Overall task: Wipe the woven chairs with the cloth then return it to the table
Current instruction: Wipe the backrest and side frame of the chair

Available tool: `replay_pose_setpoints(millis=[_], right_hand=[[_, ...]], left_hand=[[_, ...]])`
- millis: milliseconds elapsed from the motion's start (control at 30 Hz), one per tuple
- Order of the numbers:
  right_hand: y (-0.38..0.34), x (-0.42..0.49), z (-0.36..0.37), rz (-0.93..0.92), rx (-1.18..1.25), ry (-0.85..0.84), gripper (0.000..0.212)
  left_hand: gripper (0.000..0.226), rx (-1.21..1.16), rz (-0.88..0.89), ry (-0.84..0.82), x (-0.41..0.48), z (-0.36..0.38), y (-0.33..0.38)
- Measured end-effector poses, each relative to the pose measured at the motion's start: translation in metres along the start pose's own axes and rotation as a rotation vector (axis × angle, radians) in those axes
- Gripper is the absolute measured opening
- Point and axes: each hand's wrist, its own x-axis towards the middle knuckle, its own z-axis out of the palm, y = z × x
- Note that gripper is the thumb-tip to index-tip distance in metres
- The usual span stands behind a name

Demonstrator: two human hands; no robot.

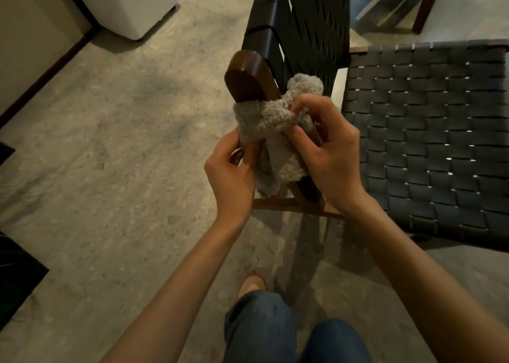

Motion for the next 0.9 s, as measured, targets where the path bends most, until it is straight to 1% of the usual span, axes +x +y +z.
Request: replay_pose_setpoints(millis=[133, 233, 500, 667, 833, 900], right_hand=[[0.034, -0.022, -0.005, -0.024, 0.037, -0.013, 0.022], [0.062, -0.039, -0.008, -0.059, 0.030, -0.020, 0.022], [0.132, -0.087, -0.011, -0.095, 0.048, 0.024, 0.020], [0.171, -0.126, -0.014, -0.039, 0.025, 0.036, 0.022], [0.202, -0.161, -0.020, 0.003, -0.102, 0.019, 0.025], [0.211, -0.173, -0.024, 0.045, -0.152, -0.001, 0.028]], left_hand=[[0.024, 0.021, 0.046, -0.053, -0.008, 0.009, -0.038], [0.025, -0.008, 0.061, -0.070, -0.016, 0.020, -0.069], [0.023, -0.065, 0.150, -0.111, -0.040, 0.047, -0.146], [0.025, -0.016, 0.163, -0.104, -0.061, 0.063, -0.192], [0.023, 0.090, 0.169, -0.113, -0.082, 0.082, -0.232], [0.021, 0.102, 0.108, -0.116, -0.091, 0.089, -0.245]])
